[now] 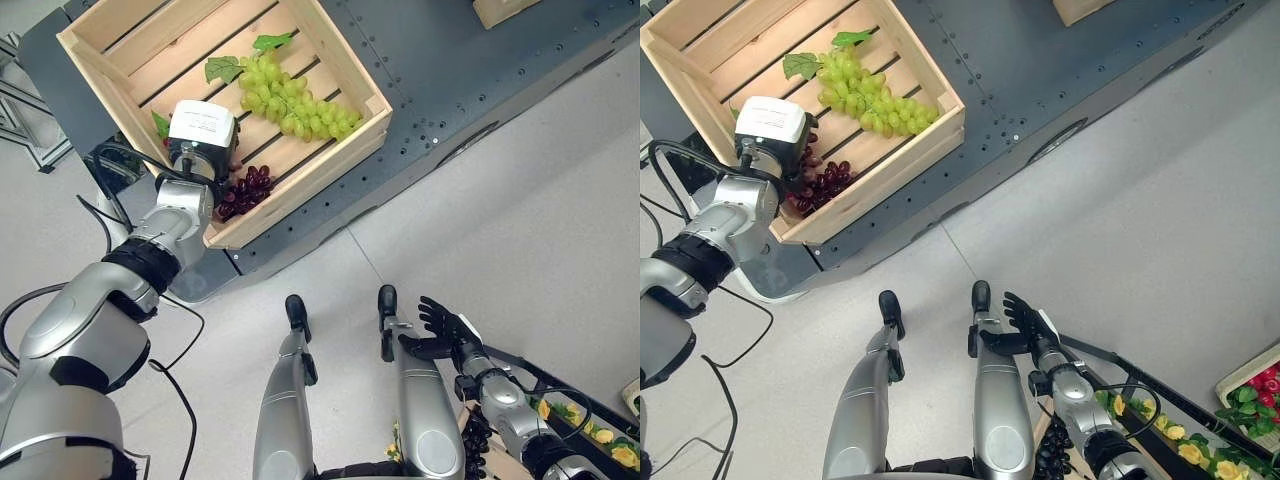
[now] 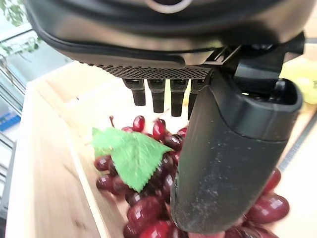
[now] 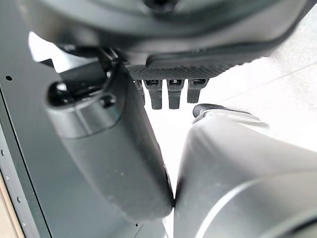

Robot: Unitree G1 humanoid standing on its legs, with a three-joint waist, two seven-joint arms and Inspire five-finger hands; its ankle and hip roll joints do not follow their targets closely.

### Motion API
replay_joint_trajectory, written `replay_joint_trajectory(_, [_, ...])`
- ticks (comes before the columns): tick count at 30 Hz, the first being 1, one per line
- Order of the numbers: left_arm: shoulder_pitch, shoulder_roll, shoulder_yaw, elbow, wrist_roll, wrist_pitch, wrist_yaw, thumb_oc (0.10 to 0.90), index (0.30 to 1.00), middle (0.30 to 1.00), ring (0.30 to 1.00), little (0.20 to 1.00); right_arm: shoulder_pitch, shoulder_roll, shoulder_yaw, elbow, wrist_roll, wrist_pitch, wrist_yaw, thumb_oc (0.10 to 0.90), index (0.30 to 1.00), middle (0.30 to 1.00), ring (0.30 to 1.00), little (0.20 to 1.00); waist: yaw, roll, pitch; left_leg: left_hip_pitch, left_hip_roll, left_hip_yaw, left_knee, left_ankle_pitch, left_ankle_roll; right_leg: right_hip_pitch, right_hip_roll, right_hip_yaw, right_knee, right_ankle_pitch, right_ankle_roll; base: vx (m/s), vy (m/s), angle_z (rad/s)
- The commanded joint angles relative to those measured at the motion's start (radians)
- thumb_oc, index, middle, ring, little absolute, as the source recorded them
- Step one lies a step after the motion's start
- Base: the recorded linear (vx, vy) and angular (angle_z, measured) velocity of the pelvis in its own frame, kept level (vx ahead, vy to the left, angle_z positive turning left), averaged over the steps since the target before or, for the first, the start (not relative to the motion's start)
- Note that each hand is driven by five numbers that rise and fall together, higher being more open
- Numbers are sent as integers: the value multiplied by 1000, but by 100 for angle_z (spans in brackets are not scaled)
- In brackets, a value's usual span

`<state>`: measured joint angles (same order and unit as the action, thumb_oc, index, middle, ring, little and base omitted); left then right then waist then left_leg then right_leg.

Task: Pick up the fruits from the basket on one side to the basket on the other side

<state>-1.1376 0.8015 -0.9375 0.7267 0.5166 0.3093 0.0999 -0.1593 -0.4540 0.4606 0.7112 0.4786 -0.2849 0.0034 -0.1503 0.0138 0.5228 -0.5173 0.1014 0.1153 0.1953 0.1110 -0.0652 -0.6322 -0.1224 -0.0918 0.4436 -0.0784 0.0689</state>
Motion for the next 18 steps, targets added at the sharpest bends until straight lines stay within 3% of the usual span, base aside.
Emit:
replay_joint_trajectory(1, [-99,27,48,-37,-4,6,-56,800,900,900,900,900,51,-25,17,-33,-15,-33,-13,800,900,900,900,900,-35,-30,-3,-81,-25,17,141,-41,38,91,17,27,-230,174,-21,0,0,0])
replay_joint_trajectory(5, [-98,38,56,-48,5,21,-26,800,900,900,900,900,49,-24,19,-26,-17,-37,-15,800,900,900,900,900,-33,-28,-3,-81,-25,16,133,-36,38,92,16,25,-239,177,-19,0,0,0])
replay_joint_trajectory(10, [-96,107,92,-97,-30,37,77,800,900,900,900,900,74,-28,7,-36,-17,-44,-21,800,900,900,900,900,-22,-18,-3,-72,-24,12,118,-30,37,104,14,16,-254,178,-20,0,0,0])
replay_joint_trajectory(18, [-42,192,186,-168,-109,-33,106,800,900,900,900,900,104,-21,-18,-63,-29,-36,-36,800,900,900,900,900,-2,-7,-3,-58,-30,6,94,-19,36,122,15,5,-274,183,-21,0,0,0])
